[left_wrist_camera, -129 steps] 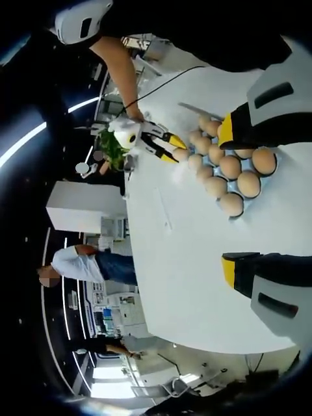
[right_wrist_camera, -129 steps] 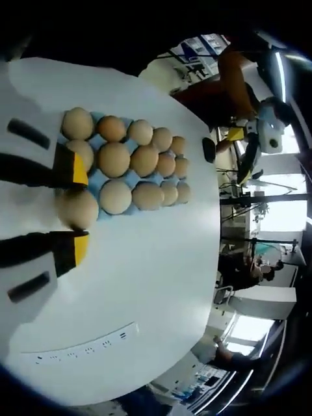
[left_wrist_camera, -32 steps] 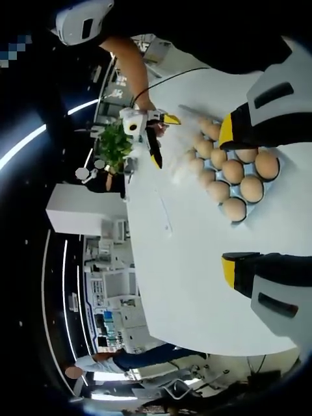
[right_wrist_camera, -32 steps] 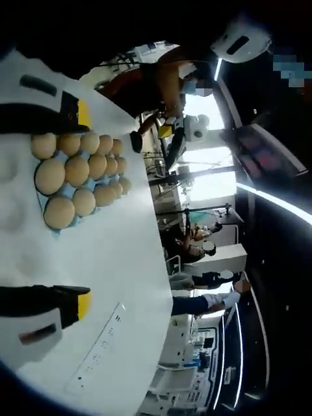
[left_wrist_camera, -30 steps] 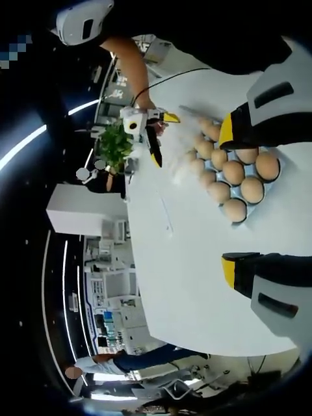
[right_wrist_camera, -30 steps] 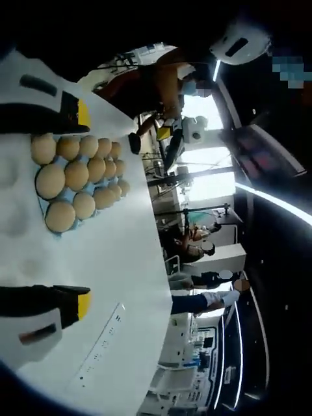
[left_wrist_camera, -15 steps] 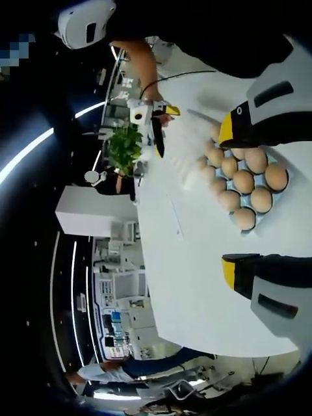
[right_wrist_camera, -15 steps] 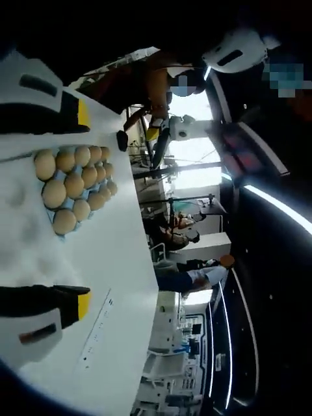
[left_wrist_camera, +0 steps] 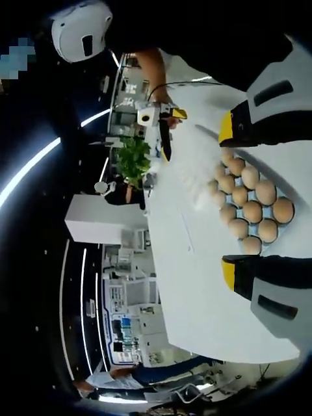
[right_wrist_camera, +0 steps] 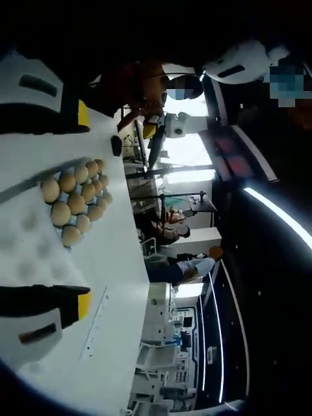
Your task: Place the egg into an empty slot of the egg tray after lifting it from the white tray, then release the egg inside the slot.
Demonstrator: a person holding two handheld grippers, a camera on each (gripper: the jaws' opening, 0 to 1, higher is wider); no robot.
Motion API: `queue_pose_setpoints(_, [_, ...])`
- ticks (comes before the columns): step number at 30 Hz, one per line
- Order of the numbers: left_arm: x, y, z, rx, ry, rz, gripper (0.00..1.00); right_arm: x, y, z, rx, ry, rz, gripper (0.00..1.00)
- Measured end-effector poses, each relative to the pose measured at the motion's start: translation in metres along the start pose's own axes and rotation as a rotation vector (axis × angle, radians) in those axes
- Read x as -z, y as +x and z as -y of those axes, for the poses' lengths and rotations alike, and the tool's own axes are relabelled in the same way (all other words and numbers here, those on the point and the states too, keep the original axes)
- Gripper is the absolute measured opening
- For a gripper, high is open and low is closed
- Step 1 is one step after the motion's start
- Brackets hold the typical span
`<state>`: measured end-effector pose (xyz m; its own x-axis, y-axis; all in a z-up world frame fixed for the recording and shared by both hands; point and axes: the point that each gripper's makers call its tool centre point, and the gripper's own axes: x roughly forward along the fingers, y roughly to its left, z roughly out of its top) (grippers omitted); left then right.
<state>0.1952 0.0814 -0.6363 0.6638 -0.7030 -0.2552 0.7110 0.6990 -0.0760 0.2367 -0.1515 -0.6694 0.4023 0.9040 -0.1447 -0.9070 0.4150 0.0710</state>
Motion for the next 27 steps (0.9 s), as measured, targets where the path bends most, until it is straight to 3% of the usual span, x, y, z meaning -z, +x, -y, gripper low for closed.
queue_pose_setpoints(18, [-0.016,0.003,0.073,0.068,0.007,0.060,0.69,-0.001,-0.046,-0.038,0.026,-0.005,0.015,1.00])
queue_pose_setpoints(27, [-0.018,0.013,0.083,0.094,0.007,0.054,0.70,0.003,-0.057,-0.037,0.032,0.004,0.007,1.00])
